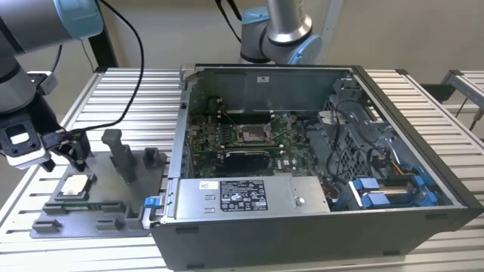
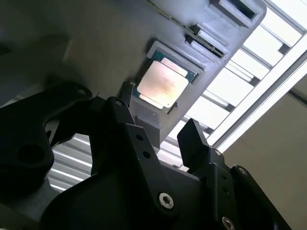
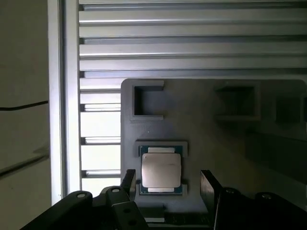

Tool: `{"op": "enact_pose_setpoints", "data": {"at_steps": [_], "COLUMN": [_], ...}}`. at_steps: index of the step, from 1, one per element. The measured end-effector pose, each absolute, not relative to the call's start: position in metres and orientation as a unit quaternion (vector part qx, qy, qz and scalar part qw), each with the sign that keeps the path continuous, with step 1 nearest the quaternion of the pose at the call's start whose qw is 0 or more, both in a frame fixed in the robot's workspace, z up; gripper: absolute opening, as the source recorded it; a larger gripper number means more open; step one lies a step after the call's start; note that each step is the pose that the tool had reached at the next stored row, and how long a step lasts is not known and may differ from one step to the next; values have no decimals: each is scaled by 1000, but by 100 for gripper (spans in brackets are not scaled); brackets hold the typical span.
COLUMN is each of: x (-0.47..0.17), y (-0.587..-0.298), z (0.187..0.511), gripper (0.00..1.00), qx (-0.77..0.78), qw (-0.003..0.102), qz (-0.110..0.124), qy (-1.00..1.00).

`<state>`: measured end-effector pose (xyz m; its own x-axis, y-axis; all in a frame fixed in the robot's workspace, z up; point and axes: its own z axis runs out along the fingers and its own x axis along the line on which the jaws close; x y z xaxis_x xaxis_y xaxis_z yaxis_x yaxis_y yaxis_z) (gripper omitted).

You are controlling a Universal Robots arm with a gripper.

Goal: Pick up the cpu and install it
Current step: 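Pick up the cpu and move it towards the insertion slot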

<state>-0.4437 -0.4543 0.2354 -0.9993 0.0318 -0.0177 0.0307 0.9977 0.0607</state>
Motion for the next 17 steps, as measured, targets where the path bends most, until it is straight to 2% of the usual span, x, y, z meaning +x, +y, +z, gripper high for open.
{"op": "enact_pose_setpoints", "data": {"at_steps": [17], "x": [-444], "y": [-454], "z": [215], "gripper": [100], "qx": [16], "qw": [9], "qz": [30], "qy": [999]}}
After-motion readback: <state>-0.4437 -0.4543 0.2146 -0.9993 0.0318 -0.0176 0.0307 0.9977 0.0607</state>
